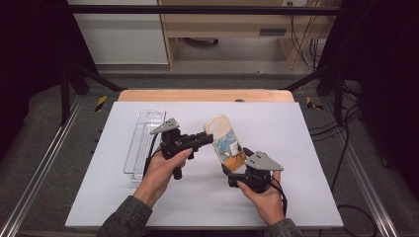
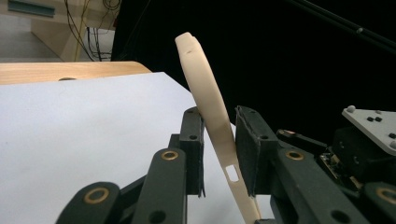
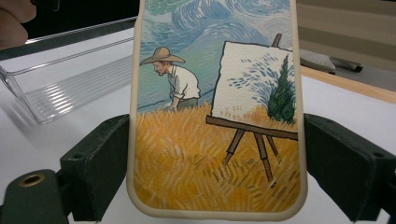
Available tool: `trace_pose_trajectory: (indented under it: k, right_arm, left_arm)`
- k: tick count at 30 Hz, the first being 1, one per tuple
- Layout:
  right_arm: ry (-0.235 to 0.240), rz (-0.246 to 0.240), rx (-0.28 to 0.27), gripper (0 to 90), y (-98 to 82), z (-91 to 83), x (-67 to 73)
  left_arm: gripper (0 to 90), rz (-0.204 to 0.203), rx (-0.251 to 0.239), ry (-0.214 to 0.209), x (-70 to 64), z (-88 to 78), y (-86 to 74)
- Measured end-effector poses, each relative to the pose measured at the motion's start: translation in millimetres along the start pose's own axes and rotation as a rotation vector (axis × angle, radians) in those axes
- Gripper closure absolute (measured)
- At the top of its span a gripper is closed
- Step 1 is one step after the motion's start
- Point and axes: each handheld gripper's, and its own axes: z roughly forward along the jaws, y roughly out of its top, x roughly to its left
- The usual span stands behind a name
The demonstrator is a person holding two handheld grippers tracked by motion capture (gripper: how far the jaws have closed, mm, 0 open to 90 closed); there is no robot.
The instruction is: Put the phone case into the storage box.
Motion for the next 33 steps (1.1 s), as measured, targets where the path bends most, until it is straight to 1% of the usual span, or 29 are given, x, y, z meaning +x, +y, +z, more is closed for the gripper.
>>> trace_pose_trajectory:
  k: [4, 7, 10, 17, 24, 33]
  right_arm:
    - [0.008, 0.005, 0.004, 11.6, -0.4, 0.8, -0.4]
    - [0.014, 0.010, 0.007, 11.6, -0.9, 1.5, -0.9]
    - [0.017, 0.013, 0.005, 11.6, -0.8, 1.6, -1.1]
    - [0.027, 0.017, 0.010, 11.6, -1.3, 2.8, -1.9]
    - [0.034, 0.021, 0.015, 11.6, -1.9, 3.7, -2.1]
    - [0.050, 0.030, 0.014, 11.6, -2.3, 4.4, -2.4]
  left_arm:
    - [72.7, 0.000, 0.007, 0.005, -0.1, -0.3, 0.0]
    - [73.2, -0.002, 0.005, -0.003, -0.4, -0.5, 0.2]
    - [74.6, -0.022, -0.004, -0.022, 0.0, -0.8, 0.3]
    - [77.1, -0.038, -0.010, -0.051, -0.6, -1.0, 0.4]
    - [79.4, -0.034, -0.013, -0.075, -4.2, -0.8, 0.6]
    - [80.0, -0.027, -0.015, -0.088, -6.0, -1.3, 1.1]
